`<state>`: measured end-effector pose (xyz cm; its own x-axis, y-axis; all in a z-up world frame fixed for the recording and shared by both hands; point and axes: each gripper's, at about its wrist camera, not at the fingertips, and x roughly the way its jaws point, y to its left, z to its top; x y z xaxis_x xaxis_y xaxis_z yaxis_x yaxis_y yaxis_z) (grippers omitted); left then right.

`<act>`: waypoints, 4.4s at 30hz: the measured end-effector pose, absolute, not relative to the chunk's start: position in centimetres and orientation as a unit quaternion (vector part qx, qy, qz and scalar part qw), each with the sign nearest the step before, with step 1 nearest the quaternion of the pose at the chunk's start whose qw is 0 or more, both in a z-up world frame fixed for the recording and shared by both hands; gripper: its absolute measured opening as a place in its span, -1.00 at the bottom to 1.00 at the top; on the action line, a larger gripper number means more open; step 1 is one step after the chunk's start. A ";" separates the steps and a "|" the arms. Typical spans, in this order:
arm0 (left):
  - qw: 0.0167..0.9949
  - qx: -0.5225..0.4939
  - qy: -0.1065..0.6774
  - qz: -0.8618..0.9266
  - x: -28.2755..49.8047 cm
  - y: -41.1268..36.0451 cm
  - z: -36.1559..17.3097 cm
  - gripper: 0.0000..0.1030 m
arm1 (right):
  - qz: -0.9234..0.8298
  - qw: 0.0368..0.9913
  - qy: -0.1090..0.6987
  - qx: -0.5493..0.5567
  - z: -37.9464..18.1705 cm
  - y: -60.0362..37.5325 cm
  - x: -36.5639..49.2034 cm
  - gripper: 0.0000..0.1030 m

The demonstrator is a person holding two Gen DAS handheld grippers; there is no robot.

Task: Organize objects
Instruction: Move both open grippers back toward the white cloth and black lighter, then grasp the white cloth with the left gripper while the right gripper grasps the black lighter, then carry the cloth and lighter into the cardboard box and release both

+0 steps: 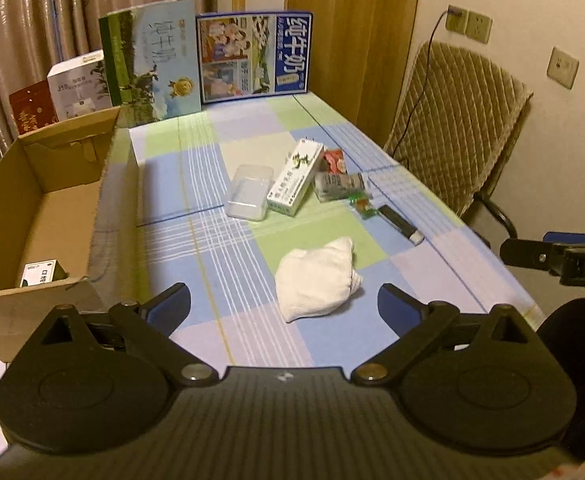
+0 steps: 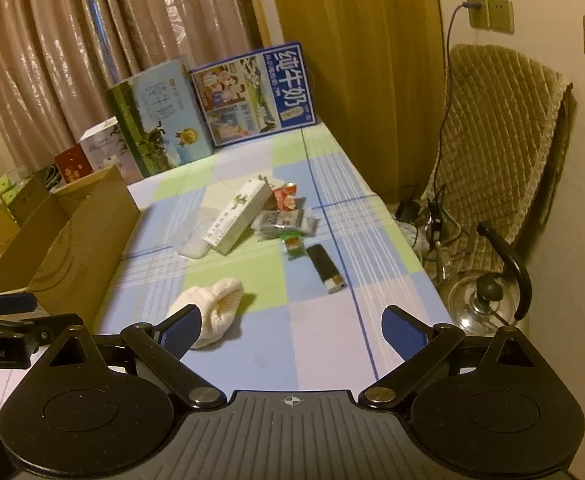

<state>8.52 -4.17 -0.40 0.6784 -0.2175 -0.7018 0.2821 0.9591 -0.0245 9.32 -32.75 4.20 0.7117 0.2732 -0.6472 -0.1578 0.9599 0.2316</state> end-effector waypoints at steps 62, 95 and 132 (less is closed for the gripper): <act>0.895 0.106 0.406 -0.148 18.7 -8.4 -10.9 -0.47 | 0.173 0.886 0.427 -0.053 -7.4 -28.1 23.1 -0.60; 0.894 0.087 0.417 -0.137 18.5 -7.2 -10.8 -0.47 | 0.188 0.895 0.401 -0.050 -6.9 -24.7 21.4 -0.63; 0.940 0.055 0.328 -0.076 8.3 1.2 3.1 -0.47 | 0.273 0.911 0.309 -0.024 7.9 -16.1 11.0 -0.63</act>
<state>8.28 1.15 3.07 0.7730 -0.1069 -0.6253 0.1787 0.9825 0.0530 10.96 -16.10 7.95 0.6603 0.4815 -0.5763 -0.5117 0.8502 0.1241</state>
